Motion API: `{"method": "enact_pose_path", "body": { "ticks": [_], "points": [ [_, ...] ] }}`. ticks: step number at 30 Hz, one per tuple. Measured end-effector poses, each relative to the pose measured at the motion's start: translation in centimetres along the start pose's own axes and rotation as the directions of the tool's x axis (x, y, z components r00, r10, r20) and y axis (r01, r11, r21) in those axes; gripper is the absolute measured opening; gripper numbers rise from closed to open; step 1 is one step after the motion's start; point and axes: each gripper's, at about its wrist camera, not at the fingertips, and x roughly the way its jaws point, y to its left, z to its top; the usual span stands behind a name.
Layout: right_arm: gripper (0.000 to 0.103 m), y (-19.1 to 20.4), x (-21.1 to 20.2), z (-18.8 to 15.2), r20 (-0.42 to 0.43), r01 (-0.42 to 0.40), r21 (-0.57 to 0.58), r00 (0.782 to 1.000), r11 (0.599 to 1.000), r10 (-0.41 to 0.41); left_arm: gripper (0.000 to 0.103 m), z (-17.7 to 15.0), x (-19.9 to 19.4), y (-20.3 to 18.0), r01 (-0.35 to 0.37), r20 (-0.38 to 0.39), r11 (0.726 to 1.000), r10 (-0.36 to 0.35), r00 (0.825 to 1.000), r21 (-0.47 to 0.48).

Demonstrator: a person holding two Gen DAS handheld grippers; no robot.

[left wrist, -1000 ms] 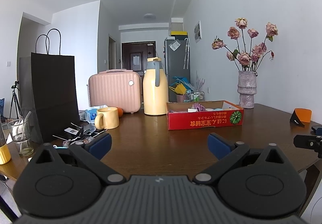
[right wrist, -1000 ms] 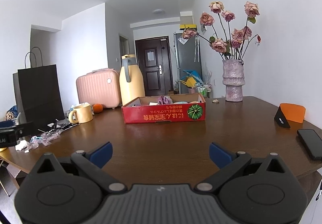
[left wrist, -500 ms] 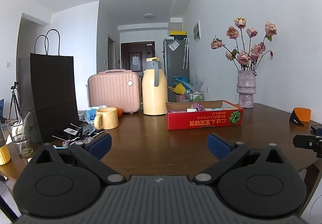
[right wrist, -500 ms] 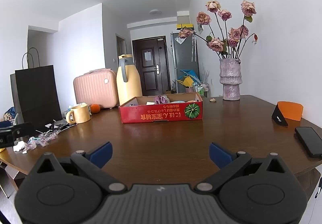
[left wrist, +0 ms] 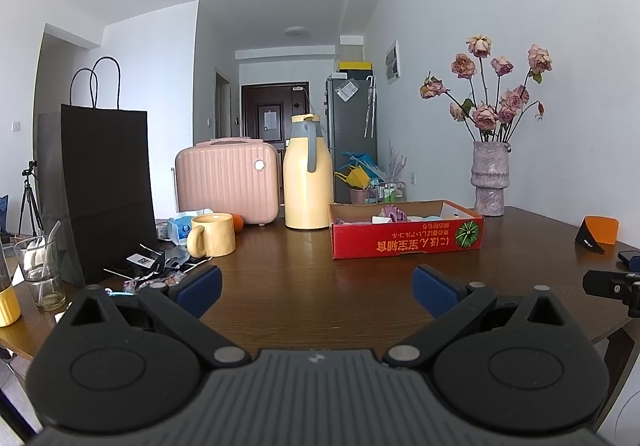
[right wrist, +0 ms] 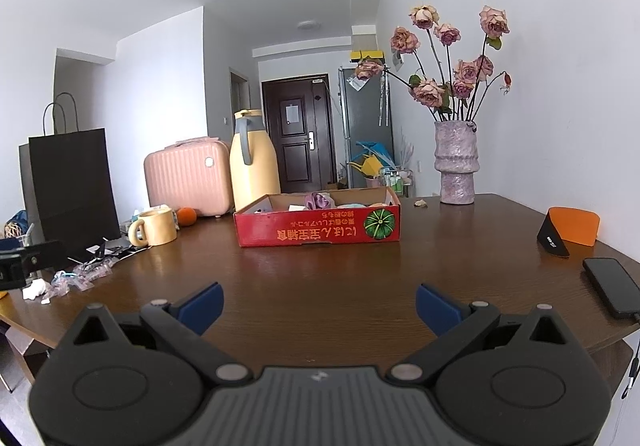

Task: Organize soft objects

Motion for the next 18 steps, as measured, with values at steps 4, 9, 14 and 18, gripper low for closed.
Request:
{"method": "enact_pose_path", "body": {
  "ticks": [4, 9, 14, 18],
  "points": [
    [0.103, -0.02, -0.04, 0.0, 0.0, 0.007, -0.001, 1.0, 1.0, -0.007, 0.103, -0.02, 0.05, -0.22, 0.01, 0.002, 1.0, -0.01, 1.0, 0.008],
    [0.103, 0.02, -0.06, 0.01, -0.001, 0.004, 0.0, 1.0, 1.0, -0.004, 0.103, -0.1, -0.1, -0.35, 0.002, 0.008, 1.0, -0.002, 1.0, 0.011],
    [0.103, 0.0, 0.02, 0.04, -0.004, 0.004, 0.001, 1.0, 1.0, -0.004, 0.103, -0.08, -0.07, -0.38, 0.003, 0.008, 1.0, -0.003, 1.0, 0.01],
    [0.103, 0.01, 0.1, 0.0, -0.005, 0.002, 0.001, 1.0, 1.0, -0.002, 0.103, -0.14, -0.23, -0.48, 0.002, 0.026, 1.0, -0.002, 1.0, 0.01]
  ]
}}
